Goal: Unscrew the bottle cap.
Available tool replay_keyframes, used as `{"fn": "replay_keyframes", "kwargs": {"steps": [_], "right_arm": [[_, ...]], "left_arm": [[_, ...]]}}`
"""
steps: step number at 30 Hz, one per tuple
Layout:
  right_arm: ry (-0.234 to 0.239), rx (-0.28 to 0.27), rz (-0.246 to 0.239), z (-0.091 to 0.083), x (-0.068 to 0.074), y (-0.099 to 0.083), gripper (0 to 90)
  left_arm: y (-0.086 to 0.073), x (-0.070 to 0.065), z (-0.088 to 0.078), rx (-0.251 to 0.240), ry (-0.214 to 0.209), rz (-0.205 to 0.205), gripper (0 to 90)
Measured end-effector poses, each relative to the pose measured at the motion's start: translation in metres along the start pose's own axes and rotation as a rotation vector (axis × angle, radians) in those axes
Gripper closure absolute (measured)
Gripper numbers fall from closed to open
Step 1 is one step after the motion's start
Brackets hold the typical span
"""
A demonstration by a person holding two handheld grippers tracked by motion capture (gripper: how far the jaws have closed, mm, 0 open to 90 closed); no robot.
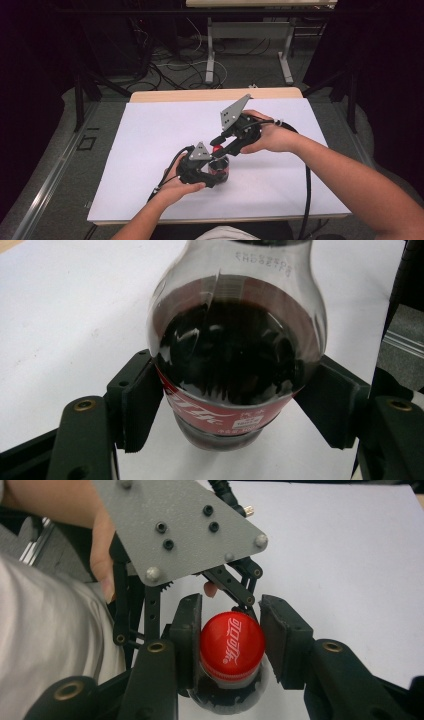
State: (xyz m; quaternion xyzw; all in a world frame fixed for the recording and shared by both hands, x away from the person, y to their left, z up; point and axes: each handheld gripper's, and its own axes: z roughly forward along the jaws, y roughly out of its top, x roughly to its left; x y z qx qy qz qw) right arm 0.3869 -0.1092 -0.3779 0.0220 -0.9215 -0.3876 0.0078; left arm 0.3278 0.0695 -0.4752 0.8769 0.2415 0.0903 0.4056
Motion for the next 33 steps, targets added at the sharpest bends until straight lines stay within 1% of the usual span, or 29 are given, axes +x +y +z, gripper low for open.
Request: {"fn": "replay_keyframes", "kwargs": {"steps": [1,2,3,4,5,6,7,8,9,11,12,13,14,15,16,17,19,20,21,22,24,25,26,28,29,30,31,32,33], "right_arm": [[0.0,0.0,0.0,0.0,0.0,0.0,61.3],[-0.03,-0.016,0.015,-0.001,-0.001,0.0,51.2],[-0.047,-0.027,0.05,-0.002,-0.002,-0.001,46.6],[-0.047,-0.027,0.05,-0.002,-0.002,-0.001,46.6],[-0.071,-0.041,0.101,-0.003,-0.002,-0.001,44.8],[-0.098,-0.056,0.142,-0.004,-0.002,-0.001,44.5],[-0.129,-0.065,0.179,-0.006,0.003,0.0,44.2],[-0.149,-0.065,0.183,-0.006,0.005,0.0,44.2],[-0.183,-0.069,0.206,-0.006,0.007,0.001,44.5],[-0.216,-0.063,0.269,-0.007,0.012,0.003,47.1],[-0.232,-0.053,0.289,-0.006,0.015,0.004,48.0],[-0.256,-0.049,0.278,-0.004,0.018,0.005,49.5],[-0.256,-0.049,0.278,-0.004,0.018,0.005,49.5],[-0.274,-0.037,0.291,-0.003,0.022,0.007,50.7],[-0.294,-0.037,0.285,-0.001,0.024,0.007,51.4],[-0.316,-0.032,0.307,-0.001,0.026,0.008,52.6],[-0.346,-0.028,0.353,0.001,0.029,0.01,53.7],[-0.343,-0.025,0.372,0.002,0.03,0.011,54.2],[-0.357,-0.03,0.376,0.003,0.03,0.012,54.8],[-0.357,-0.03,0.376,0.003,0.03,0.012,54.8],[-0.36,-0.026,0.395,0.005,0.03,0.012,56.5],[-0.357,-0.028,0.398,0.006,0.029,0.012,59.8],[-0.347,-0.021,0.412,0.006,0.029,0.012,60.8],[-0.351,-0.026,0.402,0.007,0.029,0.012,61.0],[-0.332,-0.018,0.379,0.006,0.027,0.012,61.3],[-0.332,-0.018,0.379,0.006,0.027,0.012,61.3],[-0.322,-0.015,0.357,0.006,0.027,0.012,61.4],[-0.298,-0.006,0.335,0.005,0.025,0.011,61.4],[-0.261,0.007,0.303,0.004,0.022,0.011,61.5]], "left_arm": [[0.0,0.001,0.0,-0.002,-0.004,-0.007,30.7],[-0.001,0.001,0.0,-0.01,-0.007,-0.015,30.7],[0.0,0.002,0.0,-0.007,-0.008,-0.018,30.7],[0.0,0.001,-0.001,-0.003,-0.009,-0.03,30.7],[-0.001,0.001,0.0,-0.016,0.008,-0.038,30.7],[-0.001,0.002,-0.001,-0.016,0.008,-0.042,30.6],[-0.001,0.002,-0.001,-0.017,0.012,-0.043,30.6],[0.0,0.002,-0.001,-0.016,0.016,-0.047,30.6],[0.0,0.002,-0.001,-0.018,0.019,-0.049,30.6],[0.0,0.002,0.0,-0.027,0.028,-0.049,30.6],[0.001,0.003,-0.002,-0.011,0.023,-0.042,30.6],[0.001,0.002,-0.001,-0.017,0.031,-0.051,30.6],[0.0,0.002,0.0,-0.017,0.04,-0.056,30.6],[0.001,0.001,0.0,-0.02,0.045,-0.054,30.6],[0.001,0.001,0.0,-0.023,0.047,-0.053,30.6],[0.001,0.001,0.0,-0.029,0.049,-0.061,30.6],[0.001,0.002,-0.001,-0.029,0.047,-0.068,30.6],[0.001,0.002,-0.001,-0.029,0.051,-0.068,30.6],[0.002,0.002,-0.003,-0.013,0.041,-0.067,30.6],[0.002,0.002,-0.003,-0.019,0.047,-0.069,30.6],[0.002,0.002,-0.002,-0.027,0.057,-0.073,30.6],[0.002,0.002,-0.002,-0.027,0.056,-0.075,30.5],[0.002,0.002,-0.002,-0.025,0.054,-0.077,30.6],[0.001,0.002,-0.002,-0.029,0.056,-0.081,30.6],[0.001,0.002,-0.002,-0.028,0.052,-0.081,30.6],[0.001,0.003,-0.002,-0.023,0.05,-0.072,30.6],[0.001,0.002,-0.002,-0.022,0.053,-0.069,30.7],[0.001,0.002,-0.001,-0.019,0.05,-0.063,30.7],[0.001,0.001,-0.001,-0.014,0.045,-0.058,30.7]]}}
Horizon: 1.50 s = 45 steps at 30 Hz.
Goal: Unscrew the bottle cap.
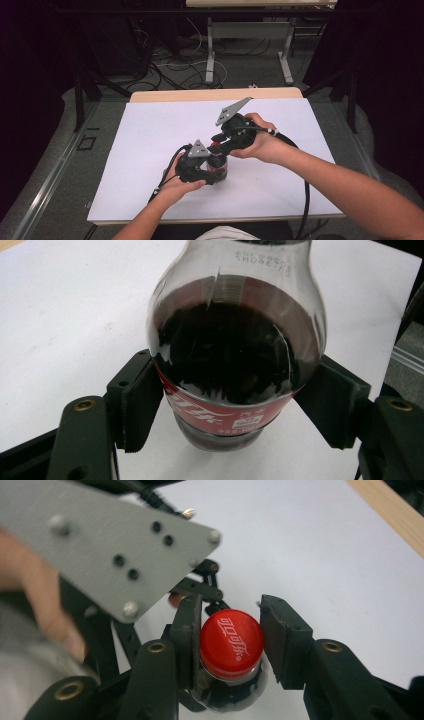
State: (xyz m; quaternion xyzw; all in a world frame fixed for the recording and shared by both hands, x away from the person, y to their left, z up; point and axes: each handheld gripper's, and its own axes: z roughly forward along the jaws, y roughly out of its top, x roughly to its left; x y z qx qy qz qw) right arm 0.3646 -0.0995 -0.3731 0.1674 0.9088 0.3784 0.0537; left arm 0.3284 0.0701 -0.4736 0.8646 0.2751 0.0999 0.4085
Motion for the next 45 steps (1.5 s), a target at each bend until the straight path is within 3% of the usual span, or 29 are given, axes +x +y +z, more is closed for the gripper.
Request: {"fn": "replay_keyframes", "kwargs": {"steps": [1,2,4,5,7,8,10,11,12,14,15,16,22,24,25,28,33,35,42,43,44,45], "right_arm": [[0.031,0.01,-0.05,0.0,-0.001,0.0,61.5],[0.099,0.03,-0.154,-0.001,-0.007,0.002,61.5],[0.126,0.045,-0.177,-0.003,-0.009,0.003,61.6],[0.177,0.044,-0.236,-0.003,-0.014,0.005,61.5],[0.2,0.052,-0.253,-0.004,-0.016,0.006,61.5],[0.229,0.051,-0.294,-0.003,-0.02,0.006,61.3],[0.236,0.049,-0.299,-0.003,-0.022,0.006,61.1],[0.204,0.035,-0.283,-0.003,-0.022,0.006,54.4],[0.204,0.035,-0.283,-0.003,-0.022,0.006,54.4],[0.154,0.033,-0.218,-0.005,-0.02,0.006,47.6],[0.129,0.021,-0.21,-0.006,-0.02,0.006,46.8],[0.078,0.002,-0.187,-0.009,-0.015,0.005,45.5],[0.017,-0.019,-0.171,-0.009,-0.002,0.0,45.3],[-0.032,-0.027,-0.109,-0.006,0.006,-0.004,47.6],[-0.032,-0.027,-0.109,-0.006,0.006,-0.004,47.6],[-0.048,-0.048,-0.042,-0.002,0.009,-0.006,50.1],[-0.044,-0.045,-0.076,0.002,0.009,-0.005,53.0],[-0.049,-0.036,-0.073,0.003,0.009,-0.005,55.1],[-0.025,-0.02,-0.075,0.004,0.003,-0.001,60.6],[0.01,-0.008,-0.095,0.004,0.001,0.0,61.0],[0.01,-0.008,-0.095,0.004,0.001,0.0,61.0],[0.045,0.026,-0.193,0.003,-0.002,0.003,60.9]], "left_arm": [[0.001,0.0,-0.001,0.008,-0.009,0.015,30.8],[0.0,-0.002,0.001,-0.005,-0.011,0.005,30.8],[0.001,-0.003,0.001,-0.012,-0.022,0.017,30.8],[0.001,-0.004,0.0,-0.013,-0.032,0.015,30.8],[0.001,-0.005,0.0,-0.016,-0.026,0.019,30.8],[0.001,-0.005,0.0,-0.012,-0.026,0.025,30.7],[0.001,-0.004,0.001,-0.013,-0.027,0.013,30.7],[0.0,-0.003,0.001,-0.015,-0.026,0.006,30.7],[0.0,-0.002,0.0,-0.012,-0.027,0.001,30.7],[0.0,0.001,-0.001,-0.018,-0.013,-0.008,30.7],[0.0,0.002,-0.002,-0.019,-0.005,-0.014,30.7],[0.0,0.003,-0.002,-0.018,-0.002,-0.017,30.7],[0.0,0.007,-0.005,-0.013,0.012,-0.036,30.7],[0.0,0.007,-0.004,-0.01,0.013,-0.033,30.7],[0.0,0.008,-0.005,0.006,0.005,-0.028,30.7],[0.0,0.007,-0.004,-0.007,0.013,-0.019,30.9],[0.001,0.005,-0.003,-0.007,0.006,-0.025,31.0],[0.001,0.005,-0.003,0.003,0.002,-0.013,31.0],[0.0,0.003,-0.001,-0.007,0.001,-0.03,30.9],[0.0,0.003,-0.002,-0.004,0.0,-0.025,31.0],[0.0,0.003,-0.002,-0.001,-0.003,-0.02,31.0],[0.0,0.002,-0.001,-0.005,-0.001,-0.016,31.0]]}}
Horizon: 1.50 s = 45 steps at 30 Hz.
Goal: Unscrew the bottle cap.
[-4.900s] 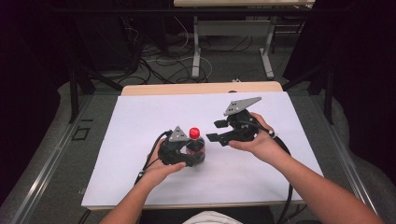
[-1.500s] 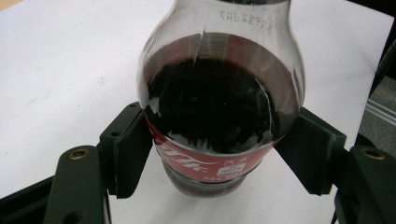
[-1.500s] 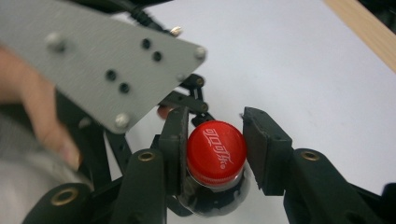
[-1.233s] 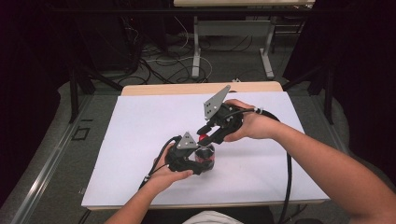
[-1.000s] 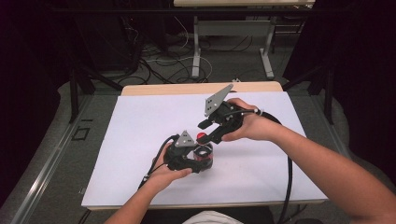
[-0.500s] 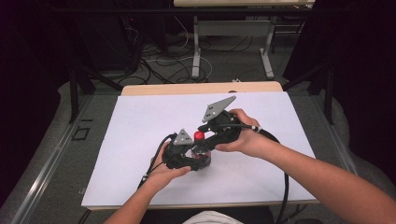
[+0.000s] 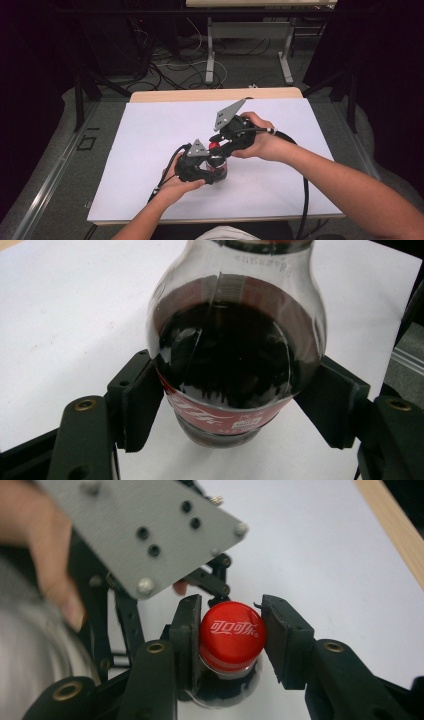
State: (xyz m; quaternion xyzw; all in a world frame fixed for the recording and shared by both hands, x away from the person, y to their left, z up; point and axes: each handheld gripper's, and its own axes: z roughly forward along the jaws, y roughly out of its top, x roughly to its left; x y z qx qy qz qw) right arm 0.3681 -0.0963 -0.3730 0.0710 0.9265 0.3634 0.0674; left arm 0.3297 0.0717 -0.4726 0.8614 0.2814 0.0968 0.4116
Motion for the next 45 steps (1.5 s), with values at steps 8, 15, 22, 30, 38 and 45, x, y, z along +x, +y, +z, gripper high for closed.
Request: {"fn": "replay_keyframes", "kwargs": {"steps": [8,15,22,30,38,45], "right_arm": [[0.165,0.063,-0.187,-0.004,-0.015,0.003,60.4],[0.036,0.006,-0.052,-0.01,-0.011,0.0,42.3],[-0.05,-0.009,0.1,-0.01,-0.002,-0.004,47.6],[-0.06,0.011,0.096,0.001,0.006,-0.001,52.7],[-0.044,0.028,0.041,0.007,0.004,0.005,57.3],[0.067,0.079,-0.064,0.005,-0.008,0.012,61.2]], "left_arm": [[0.0,-0.005,0.002,-0.003,-0.011,0.022,31.0],[-0.001,0.002,0.001,0.0,0.012,0.001,30.9],[0.0,0.003,0.0,0.005,0.019,-0.014,30.9],[0.0,0.003,0.0,0.008,0.016,-0.007,30.9],[0.0,0.001,0.001,0.002,0.011,0.0,30.9],[0.001,0.0,-0.001,0.01,-0.007,0.016,30.9]]}}
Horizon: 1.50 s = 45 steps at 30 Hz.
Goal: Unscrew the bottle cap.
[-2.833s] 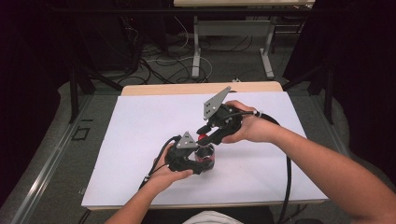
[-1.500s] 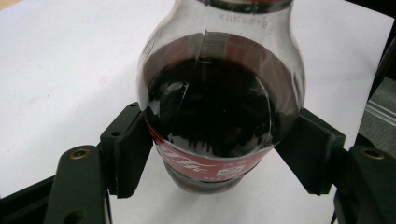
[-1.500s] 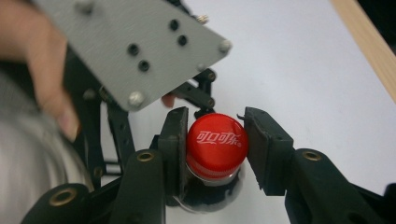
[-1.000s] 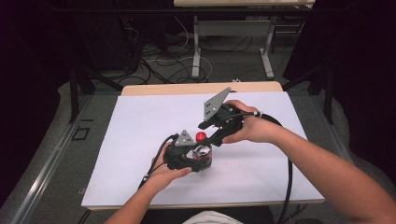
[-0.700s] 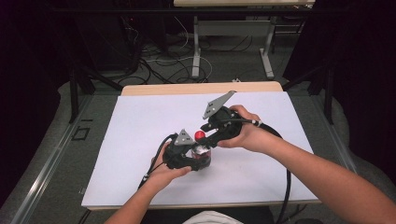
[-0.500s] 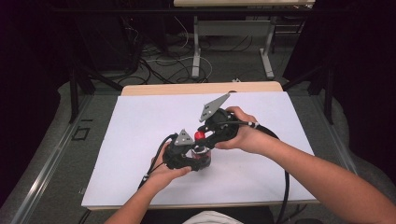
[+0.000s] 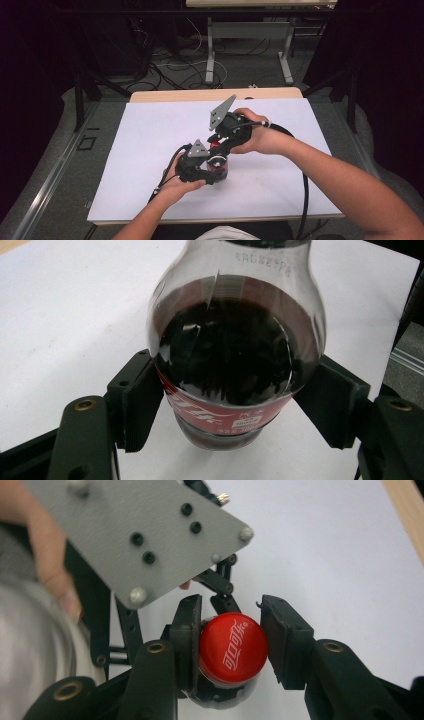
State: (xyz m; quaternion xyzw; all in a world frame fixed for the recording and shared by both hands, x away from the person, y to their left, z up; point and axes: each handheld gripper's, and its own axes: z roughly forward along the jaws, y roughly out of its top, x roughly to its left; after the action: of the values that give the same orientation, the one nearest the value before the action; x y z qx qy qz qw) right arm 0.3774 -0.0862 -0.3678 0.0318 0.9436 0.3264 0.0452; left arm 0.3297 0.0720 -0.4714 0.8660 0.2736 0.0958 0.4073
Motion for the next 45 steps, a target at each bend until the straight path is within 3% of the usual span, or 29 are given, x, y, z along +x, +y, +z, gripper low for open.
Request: {"fn": "replay_keyframes", "kwargs": {"steps": [3,4,5,6,8,9,10,11,13,14,15,16,17,18,23,27,29,30,31,32,34,35,36,37,39,40,41,44,45], "right_arm": [[0.073,0.003,-0.092,-0.002,-0.006,0.001,61.2],[0.073,0.003,-0.092,-0.002,-0.006,0.001,61.2],[0.115,0.008,-0.16,-0.003,-0.011,0.0,61.1],[0.127,-0.002,-0.187,-0.003,-0.012,0.0,60.9],[0.137,-0.003,-0.233,-0.004,-0.014,0.0,59.1],[0.137,-0.003,-0.233,-0.004,-0.014,0.0,59.1],[0.128,0.0,-0.245,-0.005,-0.013,-0.001,55.5],[0.079,0.009,-0.246,-0.007,-0.012,-0.001,50.6],[0.042,-0.01,-0.16,-0.01,-0.01,-0.003,45.7],[0.042,-0.01,-0.16,-0.01,-0.01,-0.003,45.7],[0.004,-0.044,-0.064,-0.013,-0.008,-0.005,45.6],[0.004,-0.044,-0.064,-0.013,-0.008,-0.005,45.6],[-0.034,-0.069,0.008,-0.016,-0.003,-0.007,45.2],[-0.034,-0.069,0.008,-0.016,-0.003,-0.007,45.2],[-0.102,-0.103,0.1,-0.015,0.007,-0.01,45.7],[-0.131,-0.118,0.212,-0.005,0.013,-0.013,47.4],[-0.136,-0.15,0.259,-0.003,0.013,-0.014,53.1],[-0.118,-0.162,0.257,-0.003,0.012,-0.014,58.8],[-0.118,-0.162,0.257,-0.003,0.012,-0.014,58.8],[-0.127,-0.157,0.214,-0.003,0.01,-0.014,60.7],[-0.089,-0.153,0.181,-0.003,0.007,-0.015,61.1],[-0.032,-0.144,0.084,-0.004,0.001,-0.016,61.1],[0.0,-0.144,0.043,-0.005,-0.002,-0.016,61.0],[0.0,-0.144,0.043,-0.005,-0.002,-0.016,61.0],[0.075,-0.146,-0.104,-0.006,-0.012,-0.019,58.0],[0.075,-0.146,-0.104,-0.006,-0.012,-0.019,58.0],[0.046,-0.154,-0.089,-0.007,-0.014,-0.02,48.0],[0.004,-0.173,0.063,-0.008,-0.008,-0.021,44.1],[0.004,-0.173,0.063,-0.008,-0.008,-0.021,44.1]], "left_arm": [[0.0,-0.002,0.0,-0.02,0.009,0.01,30.9],[0.001,-0.002,0.0,-0.014,-0.003,0.008,30.9],[0.0,-0.003,-0.001,-0.008,-0.008,-0.001,30.9],[0.0,-0.004,0.0,-0.019,0.002,0.001,30.8],[0.0,-0.004,0.0,-0.018,0.0,-0.002,30.7],[0.0,-0.003,-0.001,-0.002,-0.015,-0.003,30.7],[0.0,-0.001,-0.001,-0.007,-0.007,0.001,30.8],[-0.001,0.0,0.0,-0.025,0.012,-0.009,30.8],[-0.001,0.002,-0.002,-0.02,0.016,-0.025,30.8],[-0.001,0.002,-0.002,-0.02,0.016,-0.025,30.8],[0.0,0.003,-0.002,-0.024,0.021,-0.022,30.8],[0.0,0.004,-0.003,-0.024,0.026,-0.024,30.8],[0.0,0.004,-0.003,-0.025,0.027,-0.029,30.8],[-0.001,0.004,-0.003,-0.025,0.024,-0.037,30.8],[0.0,0.004,-0.003,-0.019,0.024,-0.036,30.8],[0.0,0.004,-0.003,-0.023,0.03,-0.026,30.9],[0.0,0.003,-0.003,-0.019,0.025,-0.031,30.8],[0.0,0.003,-0.003,-0.019,0.026,-0.029,30.9],[0.0,0.003,-0.003,-0.019,0.023,-0.025,30.9],[0.0,0.003,-0.003,-0.019,0.022,-0.024,30.9],[0.0,0.003,-0.003,-0.023,0.025,-0.013,30.9],[0.0,0.003,-0.003,-0.025,0.021,-0.011,30.9],[0.0,0.002,-0.002,-0.031,0.019,-0.009,30.9],[0.0,0.001,-0.003,-0.031,0.013,-0.012,30.9],[0.0,0.0,-0.002,-0.029,0.01,-0.005,30.8],[0.0,0.0,-0.002,-0.022,0.002,-0.021,30.8],[0.0,0.0,-0.002,-0.022,0.004,-0.021,30.8],[0.001,0.002,-0.004,-0.006,0.002,-0.02,30.8],[0.001,0.003,-0.004,-0.012,0.01,-0.012,30.8]]}}
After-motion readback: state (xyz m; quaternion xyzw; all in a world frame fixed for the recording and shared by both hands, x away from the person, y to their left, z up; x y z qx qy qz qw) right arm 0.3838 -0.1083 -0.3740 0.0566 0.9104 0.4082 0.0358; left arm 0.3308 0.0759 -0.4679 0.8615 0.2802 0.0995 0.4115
